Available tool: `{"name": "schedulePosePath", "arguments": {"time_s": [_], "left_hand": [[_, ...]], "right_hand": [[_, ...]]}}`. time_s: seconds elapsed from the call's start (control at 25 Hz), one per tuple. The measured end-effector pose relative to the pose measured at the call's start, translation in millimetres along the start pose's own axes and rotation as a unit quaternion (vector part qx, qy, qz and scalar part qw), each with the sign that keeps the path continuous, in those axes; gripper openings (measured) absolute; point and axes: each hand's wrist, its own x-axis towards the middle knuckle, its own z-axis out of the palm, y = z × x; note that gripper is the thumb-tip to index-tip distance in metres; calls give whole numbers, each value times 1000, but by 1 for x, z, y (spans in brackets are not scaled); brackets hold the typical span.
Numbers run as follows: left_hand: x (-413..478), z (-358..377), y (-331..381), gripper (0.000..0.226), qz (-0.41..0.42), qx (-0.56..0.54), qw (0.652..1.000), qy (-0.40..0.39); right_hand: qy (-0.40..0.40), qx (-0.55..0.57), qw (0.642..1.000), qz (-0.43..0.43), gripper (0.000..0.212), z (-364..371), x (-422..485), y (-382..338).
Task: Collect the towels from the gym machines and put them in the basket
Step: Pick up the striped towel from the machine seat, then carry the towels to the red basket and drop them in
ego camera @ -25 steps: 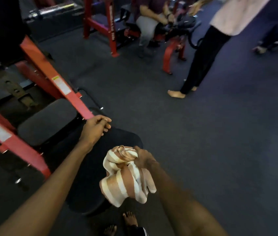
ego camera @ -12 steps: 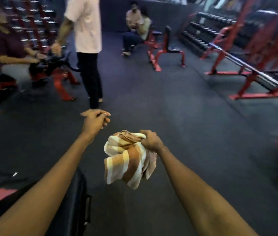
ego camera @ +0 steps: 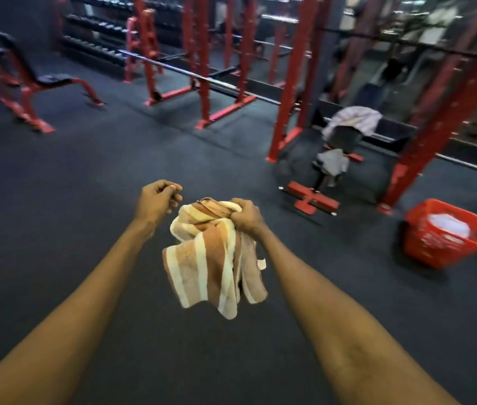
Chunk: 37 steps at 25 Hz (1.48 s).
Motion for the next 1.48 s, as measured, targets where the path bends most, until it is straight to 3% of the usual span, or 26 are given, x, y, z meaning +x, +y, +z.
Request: {"name": "schedulePosePath", "arguments": {"time_s": [0.36, 0.72, 0.96, 1.28, 1.48], "left_hand": [[102, 324, 74, 23, 49, -2, 974, -223], [213, 586, 106, 23, 57, -19, 926, -374], [266, 733, 139, 23, 80, 15, 900, -429], [313, 963, 164, 23, 83, 51, 873, -478], [344, 1085, 202, 23, 84, 42, 865, -493]], "right_hand": [[215, 34, 967, 129, 41, -231, 49, 174], [294, 13, 916, 274, 30, -398, 108, 321], [381, 10, 874, 301, 41, -501, 138, 386], [446, 50, 818, 360, 55, -657, 198, 532], [452, 30, 801, 391, 42, -758, 240, 601]]}}
